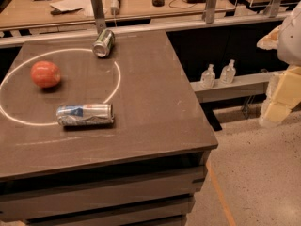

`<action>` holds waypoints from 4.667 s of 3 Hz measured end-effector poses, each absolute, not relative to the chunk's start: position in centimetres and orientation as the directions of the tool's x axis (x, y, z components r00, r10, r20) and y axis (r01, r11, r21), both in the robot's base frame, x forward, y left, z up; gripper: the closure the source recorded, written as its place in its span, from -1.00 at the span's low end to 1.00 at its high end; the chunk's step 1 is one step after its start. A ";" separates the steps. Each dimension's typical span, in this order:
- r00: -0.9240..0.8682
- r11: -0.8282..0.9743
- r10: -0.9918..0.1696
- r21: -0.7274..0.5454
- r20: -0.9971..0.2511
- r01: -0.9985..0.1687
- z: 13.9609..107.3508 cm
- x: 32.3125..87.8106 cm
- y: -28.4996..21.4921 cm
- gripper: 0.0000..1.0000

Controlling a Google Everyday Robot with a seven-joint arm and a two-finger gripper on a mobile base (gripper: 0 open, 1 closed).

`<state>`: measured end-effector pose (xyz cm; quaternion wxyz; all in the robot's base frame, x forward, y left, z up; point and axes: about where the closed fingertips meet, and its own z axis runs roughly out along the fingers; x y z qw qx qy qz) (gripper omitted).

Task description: Move redbull can near apple

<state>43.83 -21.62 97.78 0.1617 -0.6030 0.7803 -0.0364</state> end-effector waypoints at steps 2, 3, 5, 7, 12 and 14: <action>-0.207 0.260 -0.954 -0.255 -0.216 -0.931 97.8 44.1 -20.9 -1.00; -0.124 0.182 -0.963 -0.238 -0.240 -0.954 97.1 45.6 -16.5 -1.00; 0.075 -0.020 -0.963 -0.209 -0.258 -0.978 95.4 47.9 -3.0 -1.00; 0.158 -0.123 -0.959 -0.157 -0.233 -0.980 90.9 47.3 6.9 -1.00; 0.003 0.005 -0.987 -0.049 -0.158 -0.999 83.3 48.7 9.8 0.63; -0.071 0.084 -0.978 -0.062 -0.196 -0.995 87.1 53.6 6.8 1.00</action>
Offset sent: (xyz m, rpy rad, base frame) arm 0.0069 0.0184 -0.0041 0.0201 0.0067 0.0377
